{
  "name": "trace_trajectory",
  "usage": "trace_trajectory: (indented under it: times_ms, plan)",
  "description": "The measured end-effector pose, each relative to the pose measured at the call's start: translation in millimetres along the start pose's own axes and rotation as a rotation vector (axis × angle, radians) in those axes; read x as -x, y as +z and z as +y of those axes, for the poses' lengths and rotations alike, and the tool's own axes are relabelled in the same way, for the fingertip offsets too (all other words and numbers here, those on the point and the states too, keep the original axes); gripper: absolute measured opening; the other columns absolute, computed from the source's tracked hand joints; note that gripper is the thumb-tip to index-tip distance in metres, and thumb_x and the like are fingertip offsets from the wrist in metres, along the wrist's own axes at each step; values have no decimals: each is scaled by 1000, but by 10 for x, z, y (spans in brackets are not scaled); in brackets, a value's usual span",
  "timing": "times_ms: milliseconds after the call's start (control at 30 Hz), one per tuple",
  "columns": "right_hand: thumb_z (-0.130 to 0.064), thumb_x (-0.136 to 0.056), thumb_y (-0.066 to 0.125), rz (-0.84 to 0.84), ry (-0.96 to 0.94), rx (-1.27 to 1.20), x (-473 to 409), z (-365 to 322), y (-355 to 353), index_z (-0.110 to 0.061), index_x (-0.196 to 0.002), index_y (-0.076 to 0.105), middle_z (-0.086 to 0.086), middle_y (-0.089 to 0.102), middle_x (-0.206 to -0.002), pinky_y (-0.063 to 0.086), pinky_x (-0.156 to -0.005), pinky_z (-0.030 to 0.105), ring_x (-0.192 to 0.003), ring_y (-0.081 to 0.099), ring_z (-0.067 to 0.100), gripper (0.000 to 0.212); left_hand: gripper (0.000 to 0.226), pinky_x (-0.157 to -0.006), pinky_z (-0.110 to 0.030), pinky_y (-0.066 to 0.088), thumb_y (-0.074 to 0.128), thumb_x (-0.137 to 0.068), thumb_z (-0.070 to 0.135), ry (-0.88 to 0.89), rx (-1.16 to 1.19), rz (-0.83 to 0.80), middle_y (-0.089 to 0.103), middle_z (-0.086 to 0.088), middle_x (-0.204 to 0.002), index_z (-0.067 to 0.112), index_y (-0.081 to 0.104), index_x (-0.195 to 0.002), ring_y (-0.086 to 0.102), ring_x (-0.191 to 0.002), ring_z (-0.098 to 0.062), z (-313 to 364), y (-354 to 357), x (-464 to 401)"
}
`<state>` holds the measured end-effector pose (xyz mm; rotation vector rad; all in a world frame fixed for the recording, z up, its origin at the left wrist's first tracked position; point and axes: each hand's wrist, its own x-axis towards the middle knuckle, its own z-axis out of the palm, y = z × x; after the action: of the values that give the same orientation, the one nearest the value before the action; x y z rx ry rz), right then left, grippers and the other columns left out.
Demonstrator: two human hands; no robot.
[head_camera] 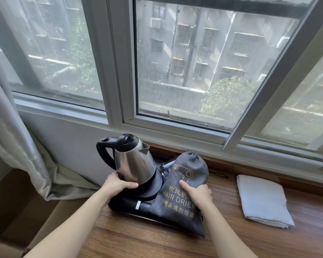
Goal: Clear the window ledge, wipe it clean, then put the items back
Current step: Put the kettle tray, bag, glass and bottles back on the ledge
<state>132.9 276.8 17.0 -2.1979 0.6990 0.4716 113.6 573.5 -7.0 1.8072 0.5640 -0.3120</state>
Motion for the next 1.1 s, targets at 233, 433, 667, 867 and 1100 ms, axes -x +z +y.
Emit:
trace_trajectory:
  times_ms: [233,433,667,867,1100]
  plan:
    - [-67,-72,74,351,-406,173,311,-360,23,1,-151,19,19,23,-157,18,-121,41,-146,20,33,118,100,-99,-41,48,90,-21,54,155,-62,229,65,2,-109,19,60,-110,61,-106,-18,137,-73,115]
    - [-62,-77,72,199,-698,176,549,-495,247,-3,-155,11,12,14,-161,5,-123,34,-150,5,25,115,98,-106,-39,41,96,-55,28,290,23,383,42,-3,-128,11,43,-135,49,-118,-20,305,-102,319]
    - [-53,-75,79,13,-729,84,621,-639,369,-9,-157,11,5,12,-163,14,-123,32,-151,9,17,115,115,-116,-45,27,93,-59,32,266,63,426,21,-8,-153,19,24,-150,29,-140,-28,332,-415,190]
    - [-50,-71,84,-119,-699,22,550,-814,507,-14,-157,14,-2,16,-163,20,-120,29,-149,19,14,117,148,-118,-42,26,87,-29,53,258,167,264,27,-6,-158,23,14,-154,30,-143,-24,466,-551,28]
    - [-45,-66,88,-172,-683,-38,441,-983,747,-20,-154,25,-4,33,-155,31,-116,28,-140,35,10,112,140,-117,-34,24,84,-30,57,305,153,272,31,-3,-153,24,20,-150,29,-141,-16,445,-533,-108]
